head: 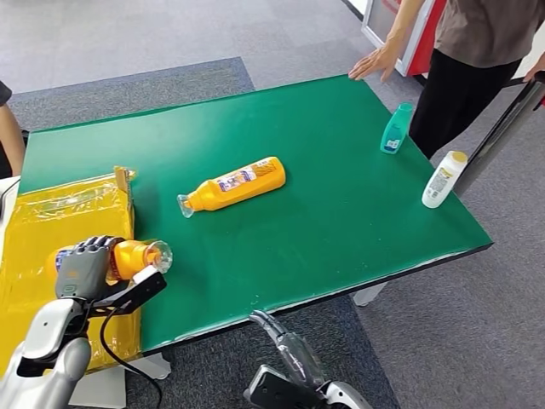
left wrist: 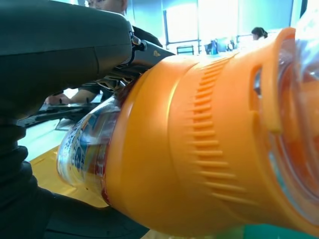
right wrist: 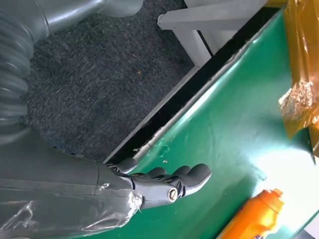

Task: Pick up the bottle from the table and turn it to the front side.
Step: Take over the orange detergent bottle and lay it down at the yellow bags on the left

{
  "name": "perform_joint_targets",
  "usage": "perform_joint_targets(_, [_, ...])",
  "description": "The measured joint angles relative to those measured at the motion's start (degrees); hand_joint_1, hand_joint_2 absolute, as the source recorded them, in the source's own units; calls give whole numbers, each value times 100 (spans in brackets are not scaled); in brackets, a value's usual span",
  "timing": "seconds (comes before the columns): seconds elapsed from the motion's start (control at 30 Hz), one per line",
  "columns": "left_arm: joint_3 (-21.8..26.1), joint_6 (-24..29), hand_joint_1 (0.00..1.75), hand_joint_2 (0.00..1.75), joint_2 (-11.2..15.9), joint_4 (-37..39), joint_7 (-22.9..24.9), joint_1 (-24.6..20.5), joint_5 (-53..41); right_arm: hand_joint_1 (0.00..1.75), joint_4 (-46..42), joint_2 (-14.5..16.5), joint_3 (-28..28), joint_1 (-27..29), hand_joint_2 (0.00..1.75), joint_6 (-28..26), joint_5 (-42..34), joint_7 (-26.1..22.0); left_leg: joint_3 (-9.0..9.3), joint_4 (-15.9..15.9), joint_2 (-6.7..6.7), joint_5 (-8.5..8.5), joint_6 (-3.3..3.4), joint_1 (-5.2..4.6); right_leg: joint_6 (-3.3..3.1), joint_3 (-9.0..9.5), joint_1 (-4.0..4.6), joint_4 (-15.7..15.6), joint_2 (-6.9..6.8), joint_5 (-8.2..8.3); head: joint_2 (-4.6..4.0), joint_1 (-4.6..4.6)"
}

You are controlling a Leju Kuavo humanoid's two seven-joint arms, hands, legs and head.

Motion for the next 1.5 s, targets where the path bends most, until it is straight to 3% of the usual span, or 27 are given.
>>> perform_joint_targets(0.1, [-107,-365,154,175,-10,219,110,-129,-23,0,84,0,7,-58,175,93,-13,-21,1,0,0,0,0,0,0,4,-1,0,0,0,0,0])
perform_joint_targets(0.3, [-277,-813,49,175,-19,771,478,-297,-46,0,265,2,7,-157,175,173,-43,-51,9,-1,6,-5,-5,0,-1,18,-3,1,5,0,0,1])
perform_joint_targets(0.4, [-266,-910,12,175,7,895,798,-253,-56,0,321,2,7,-168,175,177,-74,-56,13,-2,7,-4,-5,0,-1,21,-2,3,5,-1,0,1])
perform_joint_targets(0.6, [-90,-874,0,175,34,923,973,-175,4,0,372,2,5,-162,175,156,-87,-56,18,-2,6,-4,-5,0,-2,28,-2,4,5,-2,0,1])
perform_joint_targets(0.73, [54,-584,0,0,4,875,987,-60,117,0,364,2,3,-111,175,59,-92,-14,25,-2,6,-4,-5,0,-2,31,-2,3,5,-2,0,0])
perform_joint_targets(0.9, [475,486,0,0,-142,292,788,452,702,0,154,-8,-25,188,175,-247,-79,211,17,-2,7,-4,-4,0,-2,13,0,3,5,-2,0,1])
perform_joint_targets(1.07, [844,1090,0,0,-255,-446,328,798,1114,0,-80,-58,-70,398,175,-432,-55,333,12,-2,6,-6,-4,0,-5,10,-1,3,5,-6,0,-1])
perform_joint_targets(1.2, [1056,2192,0,175,-375,-1232,-929,1208,1949,0,-272,-137,-101,595,175,-708,-56,443,8,-2,7,-12,-2,0,-6,10,-1,2,5,-10,0,0])
perform_joint_targets(1.27, [1089,2394,0,175,-413,-1653,-1917,1471,2813,0,-358,-197,-93,680,175,-840,-91,460,5,-2,7,-17,1,0,-6,11,-1,2,5,-14,0,-1])
perform_joint_targets(1.33, [1092,2173,0,175,-459,-2035,-2981,1759,3945,0,-413,-253,-66,726,175,-931,-151,456,3,-2,8,-21,4,0,-4,11,-1,2,5,-18,0,0])
perform_joint_targets(1.4, [1090,1492,0,175,-542,-2363,-3786,2060,5094,0,-441,-294,-36,744,175,-990,-205,436,3,-2,9,-23,6,0,-2,12,-1,2,5,-21,0,0])
perform_joint_targets(1.5, [1098,125,0,175,-743,-2655,-4329,2465,6437,0,-482,-321,-18,770,175,-1100,-227,294,3,-2,9,-25,9,0,1,13,-2,1,3,-23,0,1])
